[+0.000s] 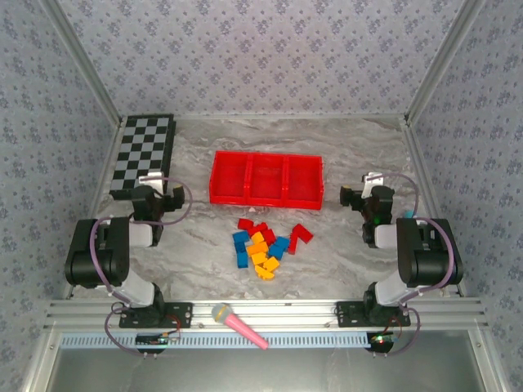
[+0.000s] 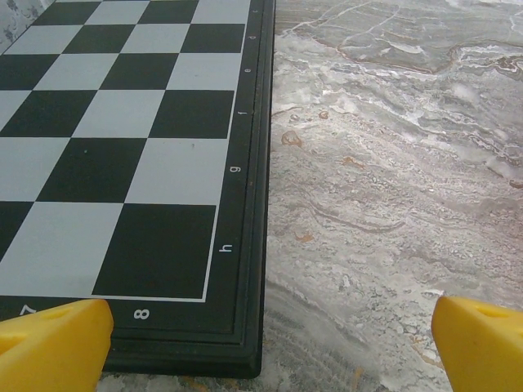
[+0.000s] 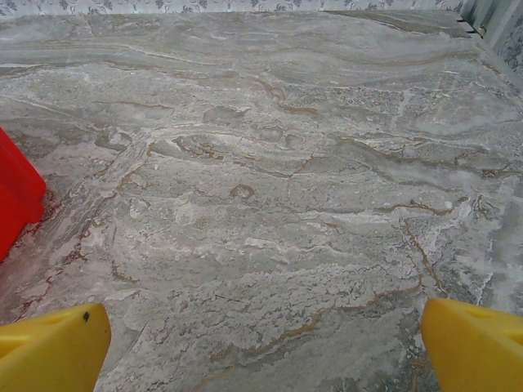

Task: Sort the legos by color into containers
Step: Rotate the lego at the center of the table.

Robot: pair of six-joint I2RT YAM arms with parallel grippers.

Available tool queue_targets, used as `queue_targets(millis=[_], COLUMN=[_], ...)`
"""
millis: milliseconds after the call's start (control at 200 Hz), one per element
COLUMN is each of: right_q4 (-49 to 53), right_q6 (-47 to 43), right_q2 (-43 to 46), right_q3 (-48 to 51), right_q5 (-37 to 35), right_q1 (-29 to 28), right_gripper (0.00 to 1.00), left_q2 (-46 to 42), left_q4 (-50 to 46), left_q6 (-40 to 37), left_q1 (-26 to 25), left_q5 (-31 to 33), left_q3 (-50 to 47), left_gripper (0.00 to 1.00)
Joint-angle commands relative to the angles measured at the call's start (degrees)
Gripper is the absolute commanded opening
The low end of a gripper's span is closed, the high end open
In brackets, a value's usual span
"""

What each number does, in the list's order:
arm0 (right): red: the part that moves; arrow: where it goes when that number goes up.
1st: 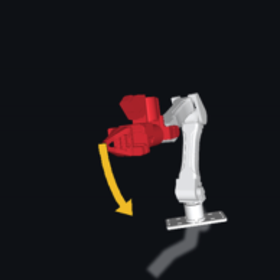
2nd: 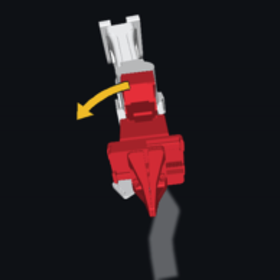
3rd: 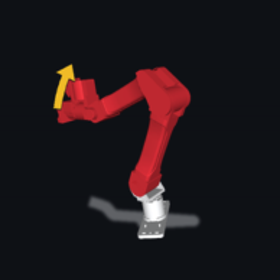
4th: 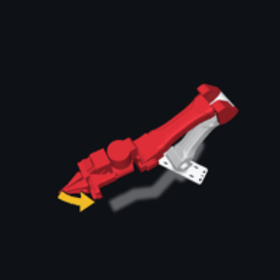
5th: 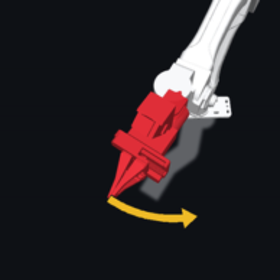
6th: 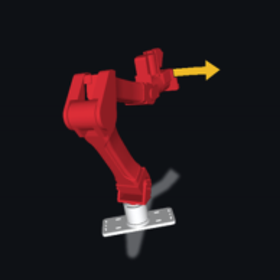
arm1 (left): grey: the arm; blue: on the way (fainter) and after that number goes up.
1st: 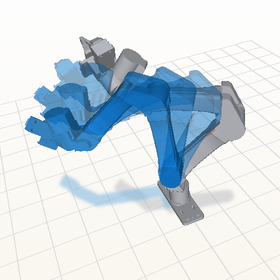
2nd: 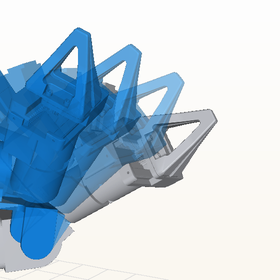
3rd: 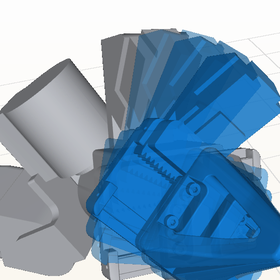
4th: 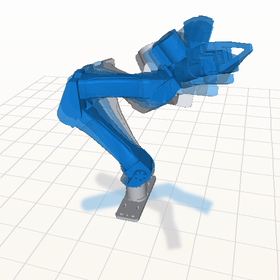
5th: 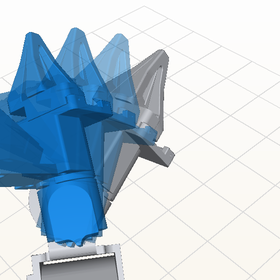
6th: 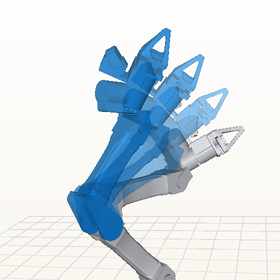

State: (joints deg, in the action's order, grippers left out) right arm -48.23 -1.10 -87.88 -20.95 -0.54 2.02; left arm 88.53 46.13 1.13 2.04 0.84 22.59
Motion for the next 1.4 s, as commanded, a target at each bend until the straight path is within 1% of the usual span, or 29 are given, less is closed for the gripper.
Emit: queue_targets(millis=[0,125,230,305,360,400,440,445,465,515,585,625,675,720,775,900,940,985,1094,1209,1314,1394], right_q4=[0.2,-0.5,-0.6,-3.2,-3.0,2.7,14.6,18.1,23.9,31.5,35.2,38.0,45.8,53.1,59.8,73.5,78.1,82.2,91.0,98.6,102.7,102.6], right_q6=[0.2,0.1,0.0,0.0,-1.0,-1.1,2.0,3.3,8.6,13.5,23.6,28.3,32.9,35.7,36.6,36.7,36.2,35.4,32.7,30.9,30.4,30.1], right_q2=[0.1,0.1,0.2,1.0,5.1,10.1,15.6,15.6,17.8,22.2,25.9,27.4,28.4,28.5,28.7,29.3,29.0,28.7,29.0,28.8,26.6,23.9], right_q3=[-1.1,-0.8,-0.8,0.7,2.1,1.3,-2.0,-2.5,-4.2,-7.1,-8.8,-10.7,-14.2,-17.5,-20.6,-25.2,-26.6,-27.8,-28.8,-28.7,-27.9,-27.6], right_q5=[0.9,1.0,0.3,-3.4,-7.4,-11.4,-12.7,-12.4,-10.3,-2.5,8.5,12.3,14.0,14.6,15.6,10.6,8.5,6.2,3.4,0.7,-0.6,-0.9], right_q1=[0.6,0.7,0.4,-0.7,-2.6,-4.2,-4.7,-4.6,-4.1,-2.1,0.7,1.5,1.1,0.0,-2.5,-11.9,-15.0,-18.2,-24.9,-29.3,-31.2,-32.7], right_gripper=[1.00,0.99,0.99,1.00,0.99,0.99,0.99,0.99,0.99,1.00,0.99,0.99,0.99,0.99,0.99,0.99,1.00,0.98,0.91,0.91,0.88,0.87], left_q2=[-0.6,-0.6,-0.8,-2.2,-6.5,-11.8,-17.7,-18.4,-21.0,-27.1,-34.1,-37.5,-40.8,-42.6,-43.7,-44.0,-44.4,-45.4,-49.1,-52.6,-54.6,-55.9], left_q4=[0.3,0.7,2.4,4.7,4.7,-0.3,-10.5,-11.7,-16.1,-25.4,-36.7,-42.8,-49.8,-57.0,-66.1,-82.4,-86.2,-89.0,-91.5,-93.1,-95.0,-95.4], left_q6=[0.9,0.8,1.7,2.1,1.4,1.5,3.9,4.4,6.1,9.8,12.7,14.0,16.4,18.3,21.2,23.2,23.4,23.4,24.6,25.8,26.4,28.3], left_q1=[0.2,0.1,0.1,-0.1,-1.7,-3.2,-4.4,-4.5,-4.7,-5.5,-7.6,-9.4,-11.5,-13.0,-14.9,-17.5,-17.8,-18.0,-18.0,-18.0,-18.0,-18.4], left_q5=[-1.1,-0.7,1.0,2.7,6.8,10.7,13.7,13.9,14.7,16.0,18.0,18.6,18.5,17.2,16.8,12.9,11.4,9.3,4.2,0.5,0.4,3.7], left_q3=[1.3,1.0,0.0,-1.8,-3.4,-3.1,-1.0,-0.8,0.4,3.1,7.1,9.7,12.9,16.7,21.7,30.3,31.7,32.1,30.0,26.9,24.7,23.1], left_gripper=[1.00,1.00,1.00,0.99,0.99,0.99,0.99,0.99,0.99,0.99,1.00,0.99,1.00,1.00,1.00,1.00,1.00,1.00,1.00,1.00,1.00,1.00])
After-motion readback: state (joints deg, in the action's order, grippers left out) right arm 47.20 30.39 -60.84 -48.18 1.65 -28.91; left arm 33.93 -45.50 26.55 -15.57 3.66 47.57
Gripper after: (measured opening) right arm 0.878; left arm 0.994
